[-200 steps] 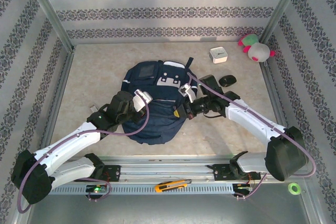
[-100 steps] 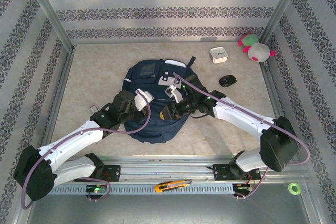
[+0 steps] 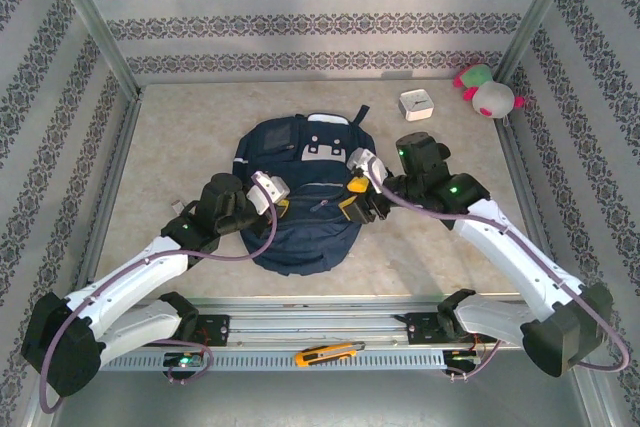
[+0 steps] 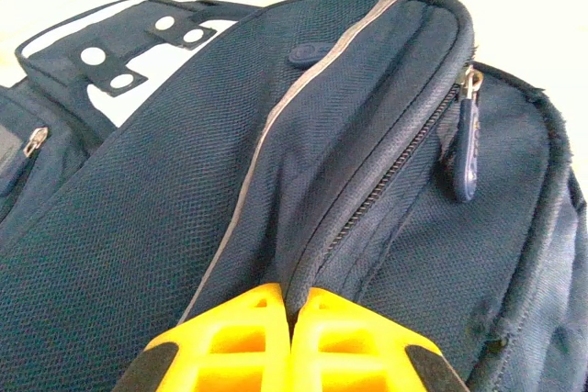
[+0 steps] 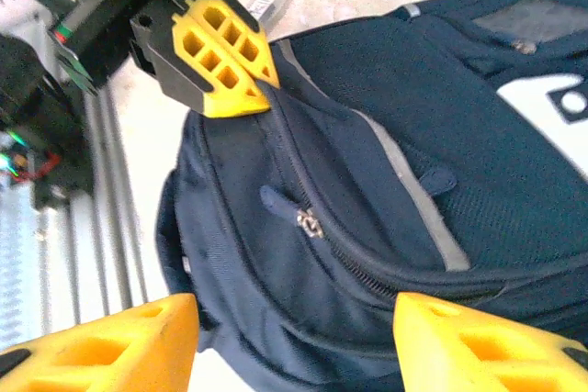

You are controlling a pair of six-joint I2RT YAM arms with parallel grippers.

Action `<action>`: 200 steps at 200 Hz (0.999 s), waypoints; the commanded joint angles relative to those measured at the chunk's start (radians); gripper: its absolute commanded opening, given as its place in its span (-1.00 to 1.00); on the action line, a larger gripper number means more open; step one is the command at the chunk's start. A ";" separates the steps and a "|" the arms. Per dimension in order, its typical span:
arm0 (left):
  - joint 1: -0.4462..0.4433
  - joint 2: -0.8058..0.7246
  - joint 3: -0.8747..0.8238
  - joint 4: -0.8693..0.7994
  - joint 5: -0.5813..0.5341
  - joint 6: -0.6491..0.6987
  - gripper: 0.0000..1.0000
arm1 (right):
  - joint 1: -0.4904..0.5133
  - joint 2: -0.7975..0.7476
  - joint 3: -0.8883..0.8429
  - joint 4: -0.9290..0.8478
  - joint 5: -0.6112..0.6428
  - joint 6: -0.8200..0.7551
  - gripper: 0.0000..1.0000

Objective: Pack the student bag

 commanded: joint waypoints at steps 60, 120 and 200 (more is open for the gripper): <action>0.019 -0.030 0.018 0.080 0.140 0.046 -1.00 | -0.007 0.252 0.094 0.057 0.081 -0.624 0.09; 0.020 0.000 0.045 0.072 -0.009 -0.013 -0.86 | -0.024 0.277 0.110 0.085 -0.077 -0.626 -1.00; 0.013 -0.064 0.241 -0.232 -0.066 -0.370 0.12 | 0.098 0.204 -0.005 0.262 -0.021 -0.260 -1.00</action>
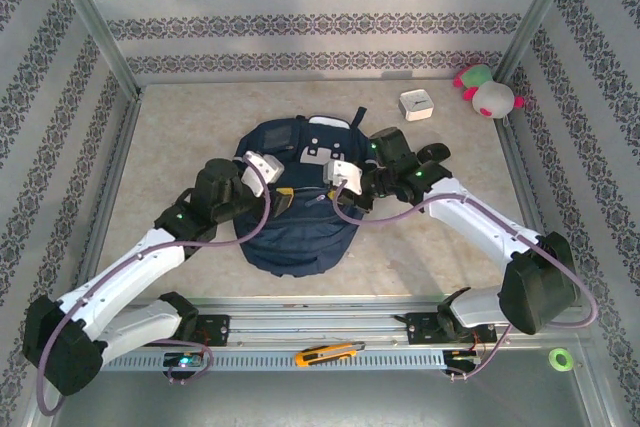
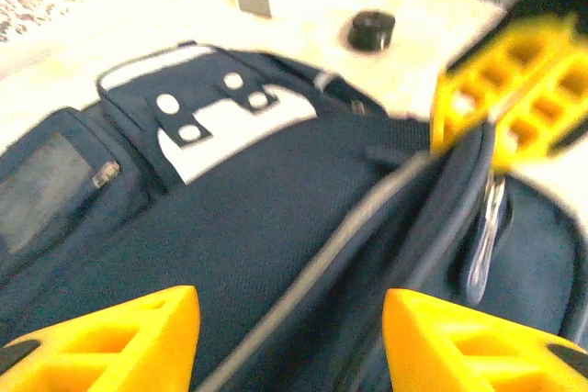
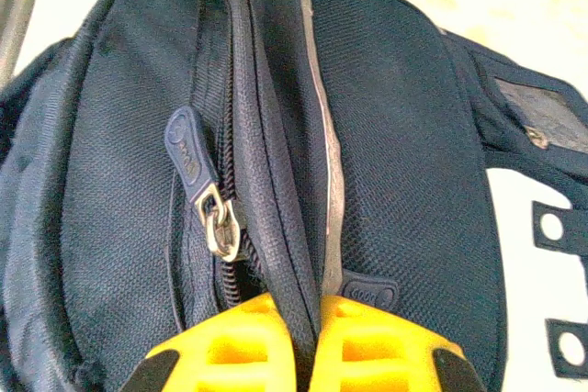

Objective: Pack the student bag

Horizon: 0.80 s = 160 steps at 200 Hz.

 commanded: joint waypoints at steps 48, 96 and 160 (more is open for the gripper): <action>-0.031 -0.117 0.123 -0.405 -0.010 -0.484 0.06 | 0.107 0.011 -0.019 0.199 0.006 0.343 -1.00; -0.049 -0.066 0.043 -0.316 0.077 -0.635 0.05 | 0.126 0.045 0.004 0.199 -0.029 0.333 -1.00; -0.089 0.036 0.010 -0.109 0.106 -0.626 0.10 | 0.138 0.069 0.031 0.194 -0.078 0.341 -1.00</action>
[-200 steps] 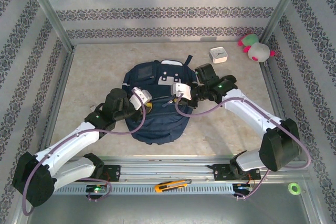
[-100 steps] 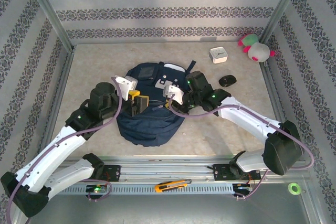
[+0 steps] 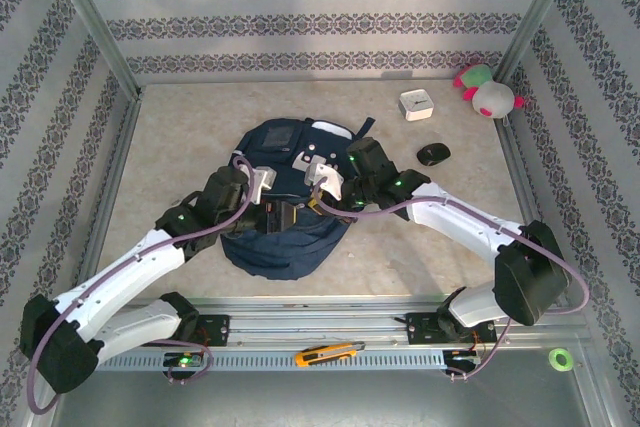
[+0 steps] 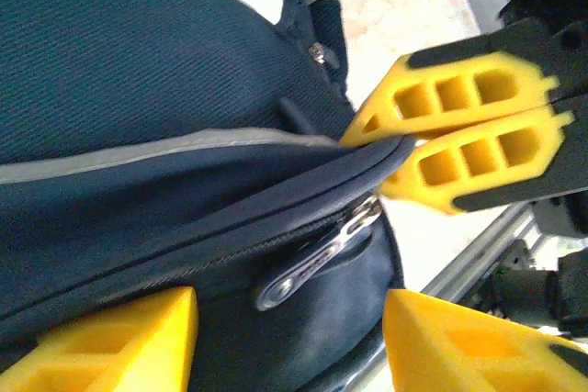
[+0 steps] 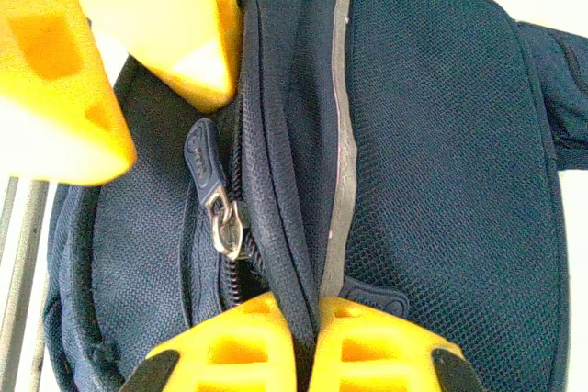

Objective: Pack the student bag

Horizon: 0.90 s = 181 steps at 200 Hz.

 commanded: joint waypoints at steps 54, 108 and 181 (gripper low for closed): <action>-0.045 0.062 0.016 0.236 0.060 -0.008 -0.33 | 0.020 0.022 0.065 0.062 -0.046 0.073 -1.00; -0.054 0.056 -0.009 0.258 0.024 -0.006 -0.53 | 0.020 0.016 0.070 0.065 -0.062 0.084 -1.00; -0.061 0.132 0.053 0.081 -0.096 0.044 -0.24 | 0.020 -0.005 0.074 0.066 -0.077 0.113 -1.00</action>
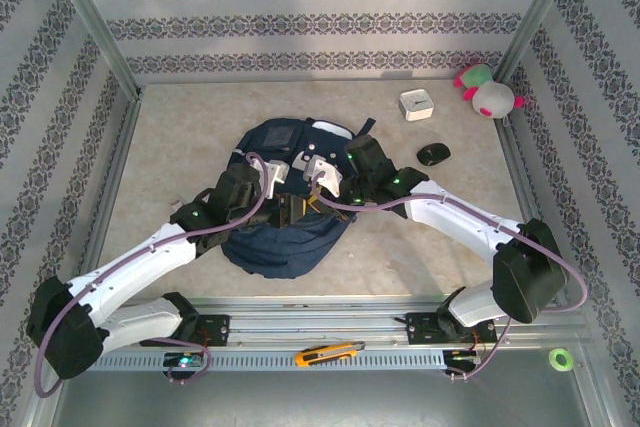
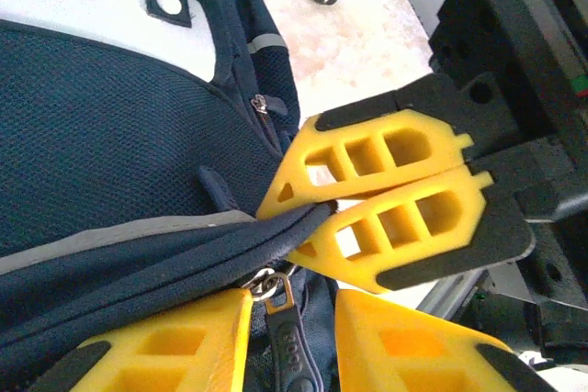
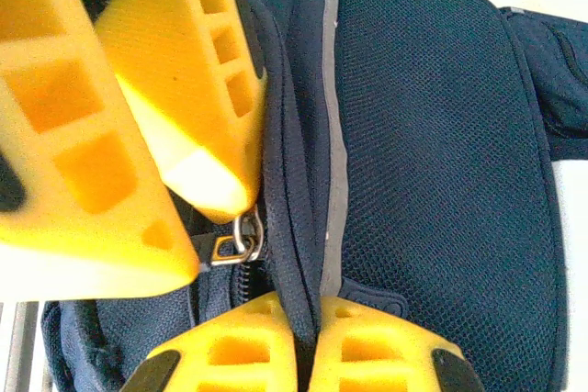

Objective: Pack the student bag

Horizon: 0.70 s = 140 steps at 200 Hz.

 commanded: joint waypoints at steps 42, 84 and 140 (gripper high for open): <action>-0.065 0.044 0.084 -0.221 -0.186 0.122 -0.20 | 0.014 -0.009 0.066 0.064 -0.116 0.163 -1.00; -0.083 0.052 0.091 -0.295 -0.269 0.150 -0.47 | 0.008 -0.013 0.076 0.047 -0.139 0.197 -1.00; -0.077 -0.015 0.065 -0.328 -0.406 0.150 -1.00 | -0.035 -0.057 0.053 -0.012 -0.163 0.111 -1.00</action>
